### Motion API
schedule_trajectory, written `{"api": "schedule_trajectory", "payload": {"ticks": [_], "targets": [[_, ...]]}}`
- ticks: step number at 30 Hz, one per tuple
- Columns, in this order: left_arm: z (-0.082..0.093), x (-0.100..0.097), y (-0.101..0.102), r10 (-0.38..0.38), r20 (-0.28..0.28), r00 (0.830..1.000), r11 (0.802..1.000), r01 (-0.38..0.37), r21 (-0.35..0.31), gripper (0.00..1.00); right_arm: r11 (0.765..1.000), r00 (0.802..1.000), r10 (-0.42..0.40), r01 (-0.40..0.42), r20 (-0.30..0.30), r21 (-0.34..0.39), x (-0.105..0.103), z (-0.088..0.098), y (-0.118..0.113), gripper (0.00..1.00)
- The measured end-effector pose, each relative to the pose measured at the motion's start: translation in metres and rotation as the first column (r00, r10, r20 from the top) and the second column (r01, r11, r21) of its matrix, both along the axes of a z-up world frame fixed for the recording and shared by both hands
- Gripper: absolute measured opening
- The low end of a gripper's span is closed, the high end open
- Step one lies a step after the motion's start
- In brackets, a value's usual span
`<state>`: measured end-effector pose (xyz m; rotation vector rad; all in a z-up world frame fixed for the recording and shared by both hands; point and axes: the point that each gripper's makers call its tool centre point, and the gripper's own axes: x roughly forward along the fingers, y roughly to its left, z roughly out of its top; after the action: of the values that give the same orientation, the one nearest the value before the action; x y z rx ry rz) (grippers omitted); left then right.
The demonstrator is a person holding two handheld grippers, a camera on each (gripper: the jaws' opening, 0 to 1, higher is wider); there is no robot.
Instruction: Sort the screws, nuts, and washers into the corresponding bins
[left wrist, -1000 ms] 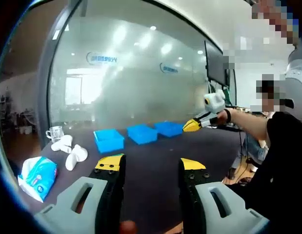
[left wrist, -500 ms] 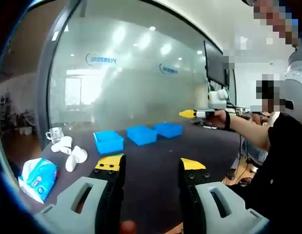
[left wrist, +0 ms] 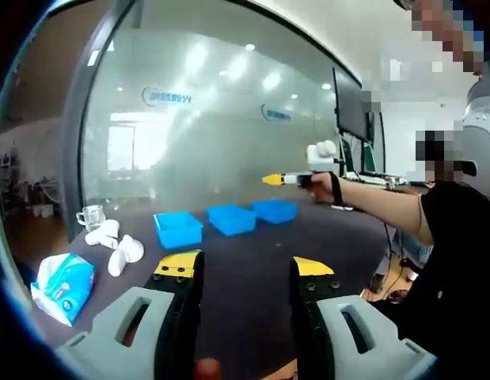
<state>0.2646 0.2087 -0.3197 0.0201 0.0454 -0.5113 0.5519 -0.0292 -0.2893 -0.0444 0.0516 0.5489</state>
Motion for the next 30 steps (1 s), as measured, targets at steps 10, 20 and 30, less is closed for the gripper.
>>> {"api": "schedule_trajectory", "payload": {"ticks": [10, 20, 30], "targets": [[0.003, -0.002, 0.002, 0.006, 0.003, 1.0, 1.0, -0.006, 0.012, 0.43, 0.999, 0.998, -0.043, 0.042, -0.054, -0.029, 0.059, -0.007, 0.016, 0.02], [0.005, -0.002, 0.005, 0.016, 0.002, 1.0, 1.0, -0.016, 0.021, 0.43, 0.996, 0.995, -0.067, 0.061, -0.077, -0.072, 0.09, -0.021, 0.029, 0.02], [0.002, -0.002, 0.007, 0.026, -0.003, 1.0, 0.999, -0.026, 0.021, 0.43, 0.994, 0.993, -0.075, 0.068, -0.091, -0.081, 0.094, -0.031, 0.027, 0.05]]}}
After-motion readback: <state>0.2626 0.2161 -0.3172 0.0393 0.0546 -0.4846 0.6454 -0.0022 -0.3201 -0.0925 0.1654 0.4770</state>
